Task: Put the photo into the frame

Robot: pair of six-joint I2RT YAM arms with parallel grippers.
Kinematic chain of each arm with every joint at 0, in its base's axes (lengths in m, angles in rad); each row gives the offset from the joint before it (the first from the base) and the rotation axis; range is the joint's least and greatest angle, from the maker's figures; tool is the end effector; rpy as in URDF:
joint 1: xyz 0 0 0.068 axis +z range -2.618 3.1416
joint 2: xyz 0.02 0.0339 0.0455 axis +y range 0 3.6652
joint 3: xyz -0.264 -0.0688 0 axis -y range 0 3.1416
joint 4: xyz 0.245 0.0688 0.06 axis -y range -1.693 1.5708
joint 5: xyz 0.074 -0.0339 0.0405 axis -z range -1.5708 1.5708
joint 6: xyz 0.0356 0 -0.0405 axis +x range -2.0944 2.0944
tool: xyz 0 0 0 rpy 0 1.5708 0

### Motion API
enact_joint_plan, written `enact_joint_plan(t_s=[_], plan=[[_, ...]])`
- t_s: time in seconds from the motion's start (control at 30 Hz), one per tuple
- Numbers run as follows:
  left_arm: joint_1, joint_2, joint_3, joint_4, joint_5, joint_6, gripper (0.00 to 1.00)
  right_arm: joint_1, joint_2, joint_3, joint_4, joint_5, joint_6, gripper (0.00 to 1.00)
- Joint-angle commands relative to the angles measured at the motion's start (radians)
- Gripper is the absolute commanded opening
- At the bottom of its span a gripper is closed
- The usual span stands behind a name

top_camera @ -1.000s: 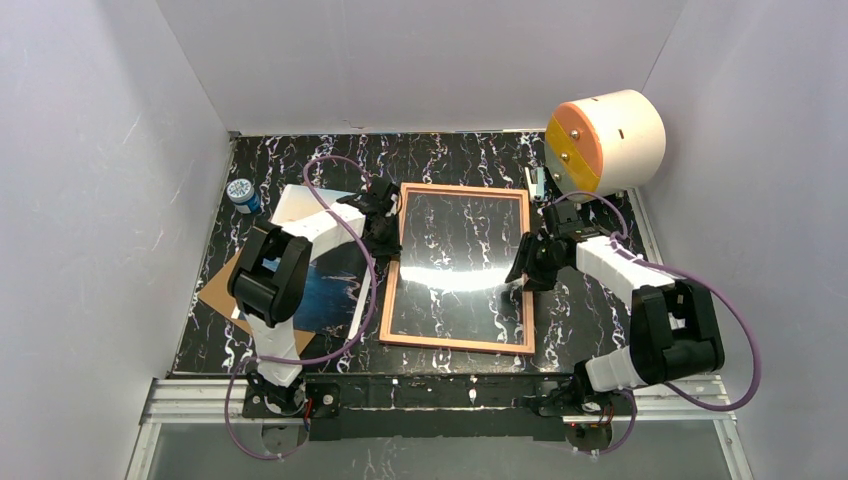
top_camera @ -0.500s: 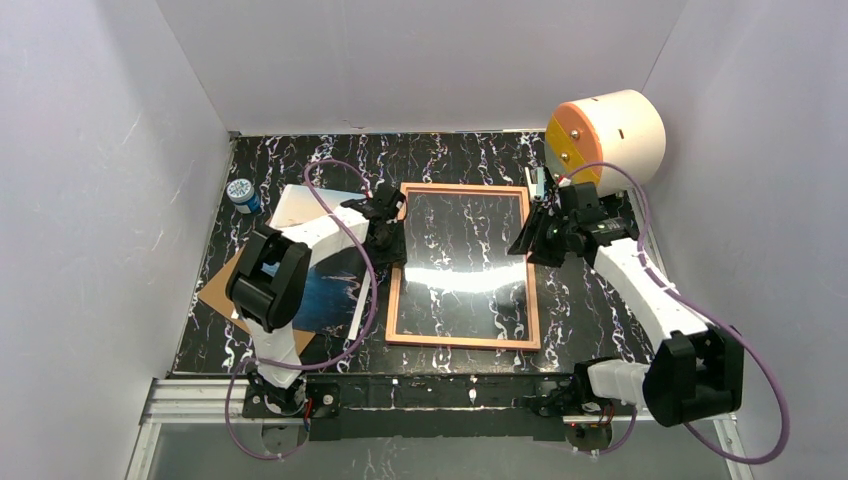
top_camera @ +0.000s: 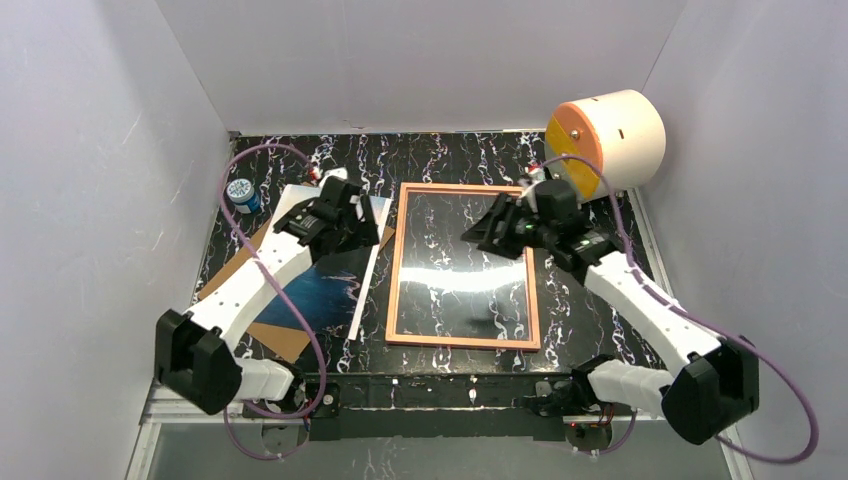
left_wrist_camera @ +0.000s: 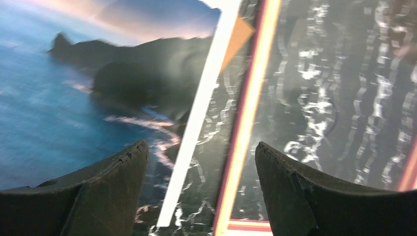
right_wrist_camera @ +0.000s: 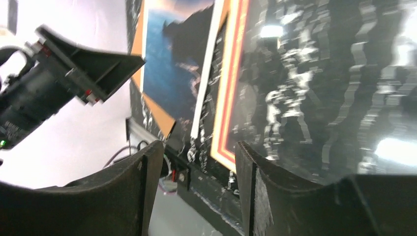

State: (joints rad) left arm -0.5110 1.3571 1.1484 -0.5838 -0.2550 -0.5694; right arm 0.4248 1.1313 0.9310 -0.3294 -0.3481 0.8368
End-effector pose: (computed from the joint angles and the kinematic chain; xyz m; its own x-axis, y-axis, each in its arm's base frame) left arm 0.2593 -0.1351 0.3022 -0.6950 -0.2084 -0.6881 -0.0664 0.9716 -0.2272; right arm 0.2250 0.1151 0.3082 -0.7952 0.4064 -0.4501 -0.0973 0.6471 0.7562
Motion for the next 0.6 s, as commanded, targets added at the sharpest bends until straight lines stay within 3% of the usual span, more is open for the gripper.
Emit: enact_joint_plan(t_s=[0.0,0.2,0.3,0.4,0.5,0.57], plan=[[0.068,-0.088,-0.118,-0.084,-0.124,-0.034,0.78,0.253,0.074,-0.004,0.206,0.166,0.158,0.65],[0.173,-0.143,-0.235,-0.084,-0.089,-0.064,0.62,0.499,0.369,0.148,0.227,0.256,0.217,0.65],[0.199,-0.138,-0.283,-0.076,-0.086,-0.076,0.60,0.582,0.522,0.219,0.276,0.258,0.241,0.62],[0.229,-0.115,-0.341,-0.033,-0.081,-0.102,0.56,0.646,0.668,0.304,0.302,0.258,0.260,0.60],[0.256,-0.097,-0.407,0.032,-0.114,-0.172,0.40,0.679,0.783,0.380,0.264,0.286,0.282,0.58],[0.259,-0.114,-0.443,0.089,-0.142,-0.216,0.37,0.685,0.819,0.403,0.241,0.316,0.292,0.58]])
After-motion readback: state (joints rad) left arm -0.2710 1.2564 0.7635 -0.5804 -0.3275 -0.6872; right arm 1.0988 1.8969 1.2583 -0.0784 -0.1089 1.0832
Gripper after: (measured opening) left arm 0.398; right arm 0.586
